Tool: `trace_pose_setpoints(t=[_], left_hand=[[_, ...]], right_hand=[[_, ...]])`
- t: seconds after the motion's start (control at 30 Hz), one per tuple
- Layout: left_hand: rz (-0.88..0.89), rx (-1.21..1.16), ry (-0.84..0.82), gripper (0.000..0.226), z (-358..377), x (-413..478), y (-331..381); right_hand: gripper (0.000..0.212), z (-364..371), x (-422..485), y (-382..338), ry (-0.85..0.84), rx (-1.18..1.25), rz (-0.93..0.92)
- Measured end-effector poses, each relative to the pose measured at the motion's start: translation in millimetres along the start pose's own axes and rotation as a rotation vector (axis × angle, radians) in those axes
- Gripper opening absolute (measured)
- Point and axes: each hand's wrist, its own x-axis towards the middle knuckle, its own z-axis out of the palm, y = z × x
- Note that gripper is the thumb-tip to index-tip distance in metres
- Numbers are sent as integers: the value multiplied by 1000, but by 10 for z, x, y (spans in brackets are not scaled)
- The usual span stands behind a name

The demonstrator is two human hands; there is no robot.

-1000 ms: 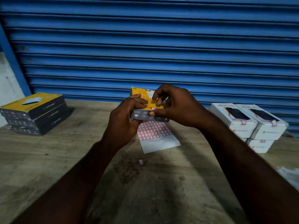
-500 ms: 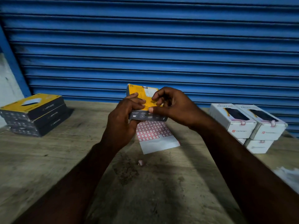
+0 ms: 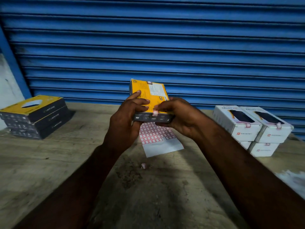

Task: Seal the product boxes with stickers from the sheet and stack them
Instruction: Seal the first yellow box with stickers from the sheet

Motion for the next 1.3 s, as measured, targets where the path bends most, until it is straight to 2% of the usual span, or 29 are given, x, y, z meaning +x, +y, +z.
trace_pose_setpoints(t=[0.07, 0.17, 0.37, 0.47, 0.53, 0.63, 0.73, 0.83, 0.87, 0.97, 1.07, 1.17, 1.3], left_hand=[[-27, -24, 25, 28, -18, 1, -29], [-66, -52, 22, 29, -19, -2, -27], [-142, -122, -56, 35, 11, 5, -14], [-303, -253, -57, 50, 66, -8, 15], [-359, -313, -7, 52, 86, -19, 37], [-372, -235, 63, 44, 84, -14, 52], [-392, -240, 44, 44, 65, 0, 49], [-409, -276, -29, 56, 44, 2, 29], [-412, -293, -47, 59, 33, 5, 31], [-459, -391, -71, 65, 3, 18, 73], [-542, -497, -7, 63, -2, 44, 122], [-586, -574, 86, 53, 23, 84, 181], [-737, -666, 151, 49, 55, 97, 140]], right_hand=[[26, 10, -13, 5, -29, 25, -24], [18, 28, -37, 26, -67, -26, -84], [12, 72, 46, 70, 109, 52, -54], [38, 71, 77, 112, 157, 59, -70], [44, 93, 45, 102, 138, 57, -87], [41, 115, 6, 86, 69, 50, -105], [49, 114, -12, 93, 14, -11, -123], [29, 54, -46, 74, -59, -90, -156], [29, 29, -54, 70, -74, -112, -166], [51, -49, -44, 92, -70, -198, -215], [76, -61, -39, 113, -55, -284, -225], [84, -62, -45, 123, -54, -383, -263], [87, -26, -56, 134, -32, -483, -340]])
